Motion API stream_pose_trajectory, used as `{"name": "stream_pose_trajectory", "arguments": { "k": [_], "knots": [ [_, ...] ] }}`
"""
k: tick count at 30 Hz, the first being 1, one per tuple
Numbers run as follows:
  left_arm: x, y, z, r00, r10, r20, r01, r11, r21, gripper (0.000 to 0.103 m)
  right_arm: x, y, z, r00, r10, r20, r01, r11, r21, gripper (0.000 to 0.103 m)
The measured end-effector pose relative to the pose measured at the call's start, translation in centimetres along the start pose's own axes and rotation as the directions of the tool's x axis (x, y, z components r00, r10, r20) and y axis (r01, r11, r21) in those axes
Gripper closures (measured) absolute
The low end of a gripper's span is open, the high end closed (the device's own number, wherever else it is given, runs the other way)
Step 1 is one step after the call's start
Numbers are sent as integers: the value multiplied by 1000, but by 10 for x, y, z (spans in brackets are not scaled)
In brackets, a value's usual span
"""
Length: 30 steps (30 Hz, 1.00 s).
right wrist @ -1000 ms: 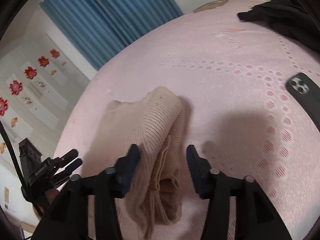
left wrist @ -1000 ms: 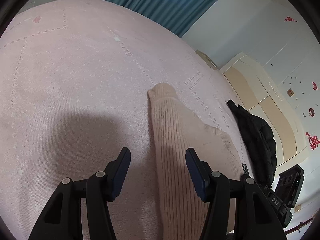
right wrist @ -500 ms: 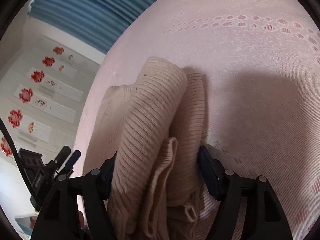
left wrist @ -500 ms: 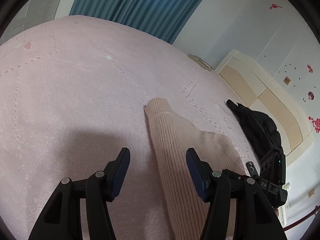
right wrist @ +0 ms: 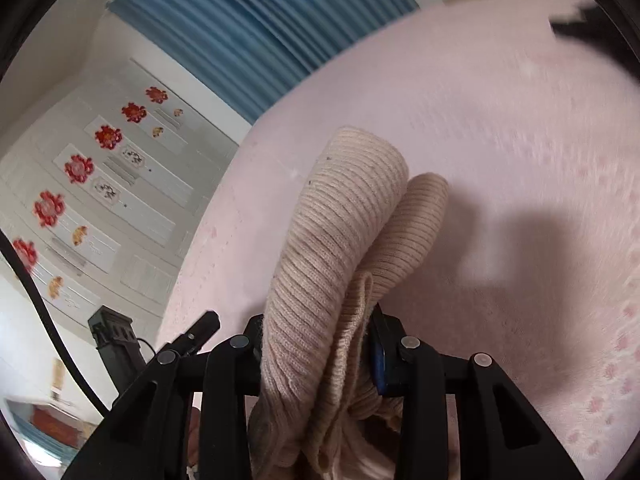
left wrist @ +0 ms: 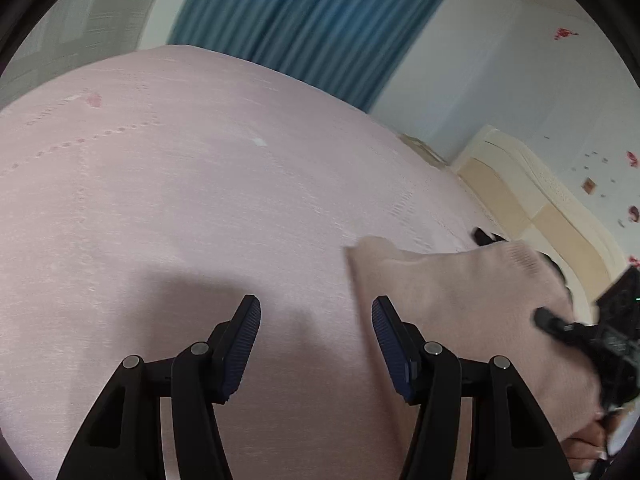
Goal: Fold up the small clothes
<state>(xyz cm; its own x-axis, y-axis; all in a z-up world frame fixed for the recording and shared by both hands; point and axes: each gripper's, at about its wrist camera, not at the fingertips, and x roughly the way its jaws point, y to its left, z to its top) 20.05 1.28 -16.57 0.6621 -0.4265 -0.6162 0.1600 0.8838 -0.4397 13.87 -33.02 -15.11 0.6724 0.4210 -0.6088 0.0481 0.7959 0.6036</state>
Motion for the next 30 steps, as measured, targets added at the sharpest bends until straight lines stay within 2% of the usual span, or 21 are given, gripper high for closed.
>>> {"name": "stream_pose_trajectory", "arguments": {
  "k": [3,7,10,12,13,15,17,19,21,22,23,24,27,30],
  "knots": [
    [-7,10,3,990,140,29,-141,990,18,47,-10,34,9,994,-104,44,107,991,-82,68],
    [-14,28,10,988,155,22,-154,988,-20,47,0,70,24,979,-193,66,200,970,-137,68],
    [-19,44,15,986,162,32,-160,985,-63,47,22,91,38,985,-165,47,169,977,-130,68],
    [-17,53,19,984,174,29,-171,981,-93,47,35,105,45,995,-97,30,100,988,-120,68],
    [-16,56,19,984,179,27,-175,979,-102,47,39,108,48,999,-35,33,38,994,-101,68],
    [-15,62,19,981,193,20,-190,976,-106,47,49,103,55,994,95,50,-93,995,-39,68],
    [-13,64,18,980,198,13,-196,976,-96,47,67,84,59,985,161,59,-163,986,23,66],
    [-9,62,18,979,202,3,-201,976,-78,47,95,53,57,996,88,26,-88,996,33,65],
    [-4,60,18,980,198,-9,-199,978,-60,47,123,21,48,999,-30,-25,31,999,26,64],
    [-3,58,16,980,196,-17,-197,979,-51,47,135,3,46,993,-105,-54,106,994,26,65],
    [-1,56,16,981,194,-26,-195,980,-41,47,141,-8,45,987,-149,-63,151,988,22,70],
    [2,53,14,981,189,-36,-190,981,-30,47,141,-19,47,983,-171,-65,173,985,16,69],
    [12,42,9,983,169,-73,-169,986,8,47,119,-28,49,993,-117,-18,117,993,21,66],
    [23,29,2,983,135,-127,-129,990,59,47,101,-16,42,995,-94,36,95,995,-30,65]
  ]
}}
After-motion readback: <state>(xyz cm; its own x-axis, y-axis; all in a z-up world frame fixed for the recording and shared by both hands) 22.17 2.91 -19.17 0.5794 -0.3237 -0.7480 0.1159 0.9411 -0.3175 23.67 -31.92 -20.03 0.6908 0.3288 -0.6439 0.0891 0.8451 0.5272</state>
